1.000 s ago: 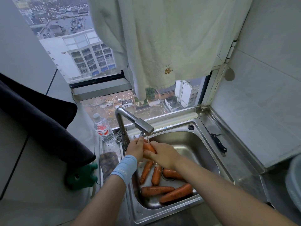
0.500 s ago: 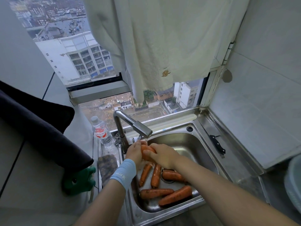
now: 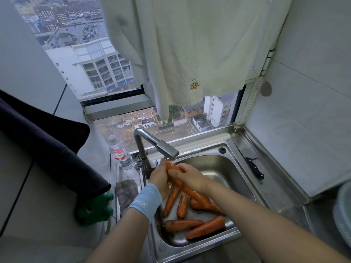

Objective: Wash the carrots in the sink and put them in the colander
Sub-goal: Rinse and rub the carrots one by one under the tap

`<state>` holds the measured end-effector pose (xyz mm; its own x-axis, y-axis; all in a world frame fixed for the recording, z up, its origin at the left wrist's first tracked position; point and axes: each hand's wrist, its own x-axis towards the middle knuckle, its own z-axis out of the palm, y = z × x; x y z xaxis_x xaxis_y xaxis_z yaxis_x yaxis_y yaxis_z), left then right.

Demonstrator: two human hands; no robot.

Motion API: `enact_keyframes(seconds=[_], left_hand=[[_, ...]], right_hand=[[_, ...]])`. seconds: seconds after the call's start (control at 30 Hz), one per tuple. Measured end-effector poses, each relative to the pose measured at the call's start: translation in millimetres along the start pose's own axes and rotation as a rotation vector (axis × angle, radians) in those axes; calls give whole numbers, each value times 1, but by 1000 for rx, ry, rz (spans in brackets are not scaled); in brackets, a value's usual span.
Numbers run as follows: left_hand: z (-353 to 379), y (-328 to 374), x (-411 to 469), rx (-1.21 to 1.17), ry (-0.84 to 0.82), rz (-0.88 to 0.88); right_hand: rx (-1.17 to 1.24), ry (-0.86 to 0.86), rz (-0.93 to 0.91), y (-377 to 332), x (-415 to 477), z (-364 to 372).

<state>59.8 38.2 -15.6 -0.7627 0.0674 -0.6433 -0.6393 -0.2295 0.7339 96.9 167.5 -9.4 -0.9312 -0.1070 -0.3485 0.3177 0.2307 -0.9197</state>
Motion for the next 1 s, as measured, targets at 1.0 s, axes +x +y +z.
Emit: enact_keyframes(seconds=[1.0], left_hand=[[-9, -4, -1, -61, -67, 154]], right_hand=[[248, -53, 68, 8, 6, 3]])
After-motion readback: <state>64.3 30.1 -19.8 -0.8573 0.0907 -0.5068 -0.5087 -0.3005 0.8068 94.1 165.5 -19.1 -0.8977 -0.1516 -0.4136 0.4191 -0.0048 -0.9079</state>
